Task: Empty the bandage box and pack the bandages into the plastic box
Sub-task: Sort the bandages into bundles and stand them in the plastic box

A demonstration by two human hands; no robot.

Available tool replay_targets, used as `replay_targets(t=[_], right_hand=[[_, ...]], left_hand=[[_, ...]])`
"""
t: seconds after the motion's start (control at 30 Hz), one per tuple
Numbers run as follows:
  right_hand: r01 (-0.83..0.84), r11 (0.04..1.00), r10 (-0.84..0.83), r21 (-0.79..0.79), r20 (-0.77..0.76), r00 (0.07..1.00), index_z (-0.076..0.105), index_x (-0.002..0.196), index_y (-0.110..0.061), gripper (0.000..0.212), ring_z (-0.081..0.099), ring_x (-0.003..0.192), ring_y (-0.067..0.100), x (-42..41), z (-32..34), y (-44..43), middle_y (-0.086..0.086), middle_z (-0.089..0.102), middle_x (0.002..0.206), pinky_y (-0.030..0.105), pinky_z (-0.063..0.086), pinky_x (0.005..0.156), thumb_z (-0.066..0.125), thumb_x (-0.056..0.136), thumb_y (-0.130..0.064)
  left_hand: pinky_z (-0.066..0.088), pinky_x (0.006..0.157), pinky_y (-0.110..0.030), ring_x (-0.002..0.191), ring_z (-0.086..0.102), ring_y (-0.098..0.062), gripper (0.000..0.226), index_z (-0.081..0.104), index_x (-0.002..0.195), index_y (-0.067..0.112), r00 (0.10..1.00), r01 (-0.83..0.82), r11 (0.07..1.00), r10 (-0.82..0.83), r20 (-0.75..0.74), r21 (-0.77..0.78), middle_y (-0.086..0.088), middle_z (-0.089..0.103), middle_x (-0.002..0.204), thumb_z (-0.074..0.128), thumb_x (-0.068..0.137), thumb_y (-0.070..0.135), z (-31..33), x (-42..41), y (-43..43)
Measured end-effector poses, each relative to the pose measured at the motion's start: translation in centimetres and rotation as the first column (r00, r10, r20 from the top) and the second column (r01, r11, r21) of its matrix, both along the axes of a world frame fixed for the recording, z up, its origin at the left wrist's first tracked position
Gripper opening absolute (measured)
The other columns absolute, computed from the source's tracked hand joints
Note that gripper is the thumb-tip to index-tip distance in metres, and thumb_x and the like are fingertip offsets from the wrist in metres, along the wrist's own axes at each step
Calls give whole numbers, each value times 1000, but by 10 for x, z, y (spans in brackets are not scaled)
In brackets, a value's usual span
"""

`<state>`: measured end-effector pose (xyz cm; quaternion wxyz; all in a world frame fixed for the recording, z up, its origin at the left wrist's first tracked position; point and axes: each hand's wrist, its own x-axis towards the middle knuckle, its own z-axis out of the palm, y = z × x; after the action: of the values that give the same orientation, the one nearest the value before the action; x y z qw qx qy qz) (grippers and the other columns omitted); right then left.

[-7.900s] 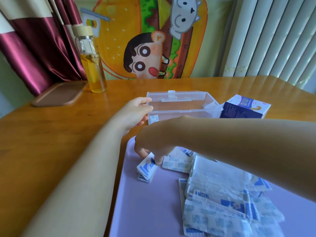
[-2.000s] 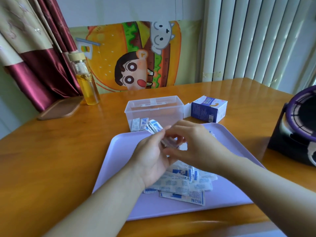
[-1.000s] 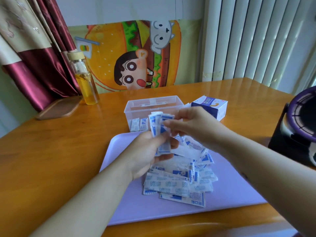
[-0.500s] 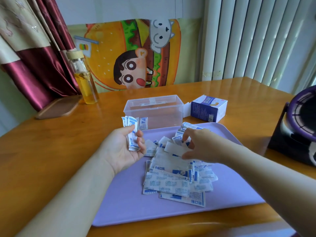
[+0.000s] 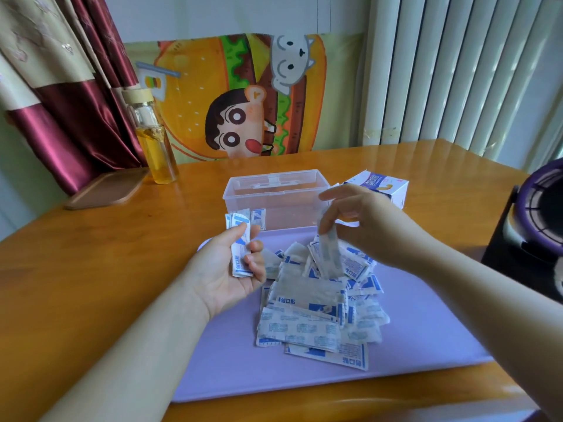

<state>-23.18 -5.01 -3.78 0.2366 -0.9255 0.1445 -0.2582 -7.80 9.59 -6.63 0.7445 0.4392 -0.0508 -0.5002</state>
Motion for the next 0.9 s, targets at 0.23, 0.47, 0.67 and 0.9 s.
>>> replay_targets(t=[0.23, 0.47, 0.67, 0.9], right_hand=[[-212, 974, 220, 74, -119, 968, 75, 92, -22, 21, 58, 88, 12, 55, -24, 39, -5, 68, 98, 22, 45, 80, 60, 87, -8], [-201, 980, 196, 9, -271, 943, 64, 119, -28, 36, 56, 104, 11, 87, -34, 48, -8, 63, 119, 19, 39, 78, 55, 89, -10], [-135, 967, -24, -218, -603, 797, 49, 131, -22, 60, 54, 111, 22, 91, -30, 42, -3, 60, 121, 33, 43, 85, 70, 79, -42], [-200, 956, -26, -215, -741, 670, 62, 119, -6, 47, 52, 109, 21, 95, -20, 33, 8, 60, 120, 28, 42, 87, 60, 87, -41]], left_hand=[[24, 35, -12, 33, 26, -4, 23, 51, 80, 15, 984, -168, 984, 170, 46, -55, 7, 34, 50, 42, 97, 27, 7, 16, 20], [25, 36, -13, 34, 26, -4, 20, 53, 84, 14, 978, -205, 978, 206, 42, -43, 6, 35, 49, 43, 97, 26, 6, 25, 43], [25, 37, -12, 34, 27, -4, 20, 53, 83, 14, 980, -196, 980, 197, 24, -31, 6, 35, 50, 44, 97, 25, 3, 23, 40], [26, 38, -13, 36, 27, -4, 18, 54, 84, 15, 982, -185, 982, 186, 40, -26, 6, 36, 53, 45, 96, 25, 2, 21, 42]])
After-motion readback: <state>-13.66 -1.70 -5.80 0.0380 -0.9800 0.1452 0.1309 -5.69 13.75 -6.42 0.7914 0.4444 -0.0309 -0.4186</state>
